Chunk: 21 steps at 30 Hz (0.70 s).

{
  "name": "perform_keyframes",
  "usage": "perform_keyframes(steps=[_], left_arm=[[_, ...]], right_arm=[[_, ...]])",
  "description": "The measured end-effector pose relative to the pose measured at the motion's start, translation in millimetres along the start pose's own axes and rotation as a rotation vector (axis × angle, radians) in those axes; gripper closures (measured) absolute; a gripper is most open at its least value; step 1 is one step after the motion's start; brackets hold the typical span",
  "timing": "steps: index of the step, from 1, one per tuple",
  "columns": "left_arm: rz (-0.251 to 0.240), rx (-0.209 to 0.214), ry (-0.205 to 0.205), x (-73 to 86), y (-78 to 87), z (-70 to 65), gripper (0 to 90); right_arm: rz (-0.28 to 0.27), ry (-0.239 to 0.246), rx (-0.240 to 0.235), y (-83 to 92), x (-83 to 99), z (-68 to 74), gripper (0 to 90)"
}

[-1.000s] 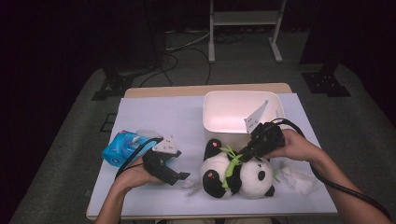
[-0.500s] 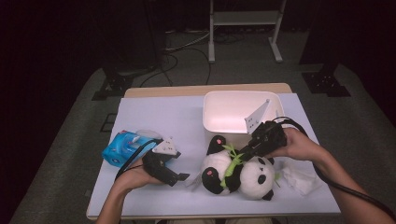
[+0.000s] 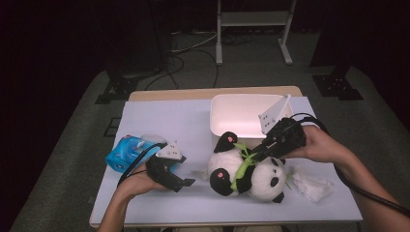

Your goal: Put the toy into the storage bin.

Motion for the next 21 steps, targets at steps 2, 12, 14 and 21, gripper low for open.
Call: perform_keyframes(steps=[2, 12, 14, 21], left_arm=[[0.001, -0.003, -0.002, 0.0, 0.6, 0.1, 16.6], [-0.004, 0.001, -0.007, -1.6, 2.1, 1.6, 16.6], [-0.005, -0.001, -0.008, -2.3, 2.2, 2.1, 16.6], [-0.003, 0.002, -0.005, -4.4, 0.6, 3.9, 16.6]], right_arm=[[0.0, -0.003, 0.008, 4.9, -0.8, 1.8, 78.6], [-0.008, -0.002, 0.063, 34.9, -4.8, 11.1, 78.5], [-0.008, 0.002, 0.071, 42.4, -6.2, 12.7, 78.5], [-0.01, -0.003, 0.118, 70.5, -7.7, 13.3, 78.5]])
Point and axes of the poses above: each handheld gripper's, and its own axes: y roughly backward along the jaws, x roughly out of its underside, z roughly to its left, the point moved 1 cm from there along -y, roughly forward along the jaws, and after that the axes turned 14 degrees about z, right-handed, at the moved point
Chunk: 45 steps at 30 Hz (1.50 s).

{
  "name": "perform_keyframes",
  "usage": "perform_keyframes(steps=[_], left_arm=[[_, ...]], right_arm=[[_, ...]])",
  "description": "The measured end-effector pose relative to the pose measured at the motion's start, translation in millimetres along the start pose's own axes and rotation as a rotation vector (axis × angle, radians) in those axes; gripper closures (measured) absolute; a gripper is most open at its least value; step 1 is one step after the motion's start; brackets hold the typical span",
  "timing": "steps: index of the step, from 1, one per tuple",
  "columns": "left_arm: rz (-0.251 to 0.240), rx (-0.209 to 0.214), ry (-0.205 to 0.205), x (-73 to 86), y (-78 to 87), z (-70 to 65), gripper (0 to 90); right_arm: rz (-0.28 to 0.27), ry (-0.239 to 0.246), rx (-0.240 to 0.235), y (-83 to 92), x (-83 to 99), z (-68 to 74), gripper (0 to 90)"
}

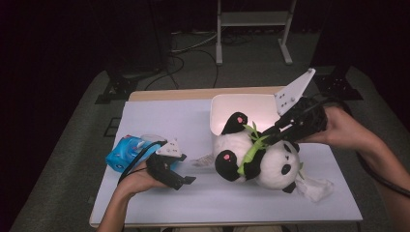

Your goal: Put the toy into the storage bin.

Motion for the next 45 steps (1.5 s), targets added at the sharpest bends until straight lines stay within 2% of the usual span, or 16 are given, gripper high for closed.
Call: perform_keyframes(steps=[10, 19, 35, 41, 45], left_arm=[[-0.012, 0.001, 0.017, -3.1, 1.6, 5.6, 16.7], [-0.017, 0.003, 0.025, -4.1, 2.2, 11.8, 16.6], [-0.02, -0.006, 0.026, -5.0, 8.4, 19.9, 16.6], [-0.023, -0.004, 0.048, 1.0, 9.0, 20.5, 16.6], [-0.025, -0.007, 0.049, 2.7, 9.9, 21.1, 16.7]], right_arm=[[-0.014, -0.014, 0.051, 36.1, -4.4, -18.9, 78.4], [-0.006, -0.034, 0.057, 51.9, -11.2, -46.8, 78.5], [0.012, -0.091, 0.048, 45.3, -18.4, -111.6, 78.5], [0.006, -0.119, 0.046, 39.8, -14.1, -134.1, 78.5], [0.009, -0.133, 0.052, 33.3, -10.6, -146.2, 78.4]])
Point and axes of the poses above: each handheld gripper's, and its own axes: y roughly backward along the jaws, x roughly out of its underside, z roughly to its left, the point moved 1 cm from there along -y, roughly forward along the jaws, and after that the axes turned 14 degrees about z, right-handed, at the moved point
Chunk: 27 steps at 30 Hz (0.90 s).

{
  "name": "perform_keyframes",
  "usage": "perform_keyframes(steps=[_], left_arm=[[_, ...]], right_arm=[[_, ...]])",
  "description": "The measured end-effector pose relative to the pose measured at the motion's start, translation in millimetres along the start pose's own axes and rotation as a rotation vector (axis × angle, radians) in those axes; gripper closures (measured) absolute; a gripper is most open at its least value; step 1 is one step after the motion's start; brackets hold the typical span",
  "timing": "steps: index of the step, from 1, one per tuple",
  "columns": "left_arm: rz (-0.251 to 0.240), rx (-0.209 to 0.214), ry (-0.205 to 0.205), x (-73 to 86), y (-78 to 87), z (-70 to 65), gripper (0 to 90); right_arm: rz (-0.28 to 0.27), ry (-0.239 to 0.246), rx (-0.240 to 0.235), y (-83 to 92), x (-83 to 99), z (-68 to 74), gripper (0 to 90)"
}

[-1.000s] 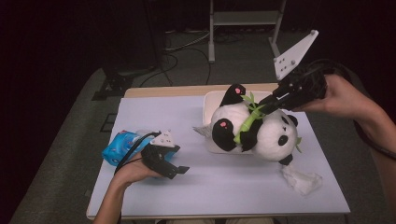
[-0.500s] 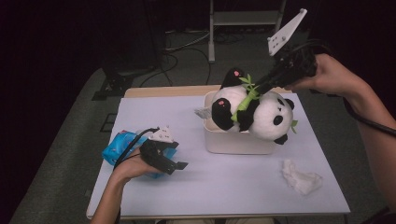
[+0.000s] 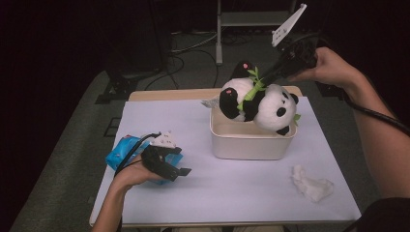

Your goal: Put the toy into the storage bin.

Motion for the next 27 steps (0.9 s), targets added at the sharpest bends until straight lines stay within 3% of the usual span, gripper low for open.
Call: perform_keyframes(steps=[5, 10, 14, 27], left_arm=[[0.008, 0.002, -0.002, 0.4, -1.5, -1.4, 16.6], [0.004, 0.003, 0.005, 1.7, -2.3, -2.4, 16.6], [0.005, 0.003, 0.0, 2.4, -1.4, -3.3, 16.6], [0.012, 0.004, 0.001, 6.7, -1.3, -9.6, 16.6]], right_arm=[[0.004, -0.02, -0.017, -14.3, 1.1, -13.2, 78.4], [0.03, -0.026, -0.025, -30.2, 1.9, -17.7, 78.4], [0.032, -0.035, -0.056, -42.2, 4.0, -21.9, 78.4], [0.048, -0.04, -0.1, -66.7, 16.2, -13.9, 78.2]])
Point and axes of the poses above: each handheld gripper's, and its own axes: y roughly backward along the jaws, x roughly out of its underside, z roughly to its left, the point moved 1 cm from there along -y, roughly forward along the jaws, and after that the axes turned 14 degrees about z, right-handed, at the moved point
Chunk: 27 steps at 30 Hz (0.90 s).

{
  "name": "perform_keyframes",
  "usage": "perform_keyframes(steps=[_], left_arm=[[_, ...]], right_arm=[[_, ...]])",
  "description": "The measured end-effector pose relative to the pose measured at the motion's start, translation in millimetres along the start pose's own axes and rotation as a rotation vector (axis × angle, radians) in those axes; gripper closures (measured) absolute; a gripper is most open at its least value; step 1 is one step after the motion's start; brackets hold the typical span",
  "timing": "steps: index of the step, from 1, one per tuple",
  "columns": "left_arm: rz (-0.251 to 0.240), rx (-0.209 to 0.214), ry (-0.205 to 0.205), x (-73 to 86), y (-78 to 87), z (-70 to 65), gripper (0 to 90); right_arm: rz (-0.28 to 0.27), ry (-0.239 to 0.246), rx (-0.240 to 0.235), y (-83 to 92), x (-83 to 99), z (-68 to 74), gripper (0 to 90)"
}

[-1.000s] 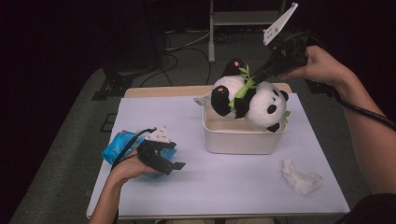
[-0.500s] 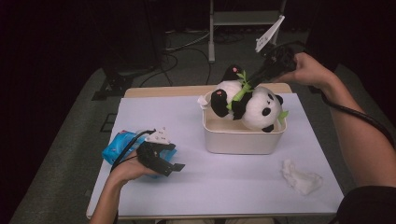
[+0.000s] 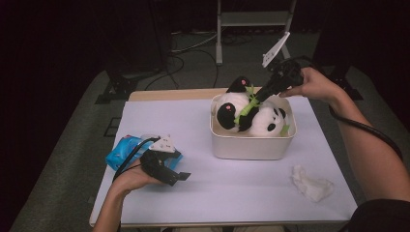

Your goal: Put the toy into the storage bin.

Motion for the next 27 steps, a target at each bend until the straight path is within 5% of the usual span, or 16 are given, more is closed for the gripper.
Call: perform_keyframes(steps=[10, 16, 27], left_arm=[[0.011, 0.006, -0.006, -0.1, -4.5, -3.2, 16.6], [0.004, 0.011, -0.002, 0.3, -6.7, -3.4, 16.6], [0.011, 0.022, -0.011, 1.3, -9.3, -8.4, 16.6]], right_arm=[[0.0, 0.0, -0.052, -27.4, 4.5, 1.4, 78.1], [0.052, -0.015, -0.075, -53.6, 9.1, -0.1, 77.8], [-0.016, -0.048, -0.09, -71.7, 21.4, 3.8, 75.1]])
Point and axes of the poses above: each handheld gripper's, and its own axes: y roughly backward along the jaws, x roughly out of its underside, z roughly to its left, the point moved 1 cm from there along -y, roughly forward along the jaws, and after that the axes turned 14 degrees about z, right-handed, at the moved point
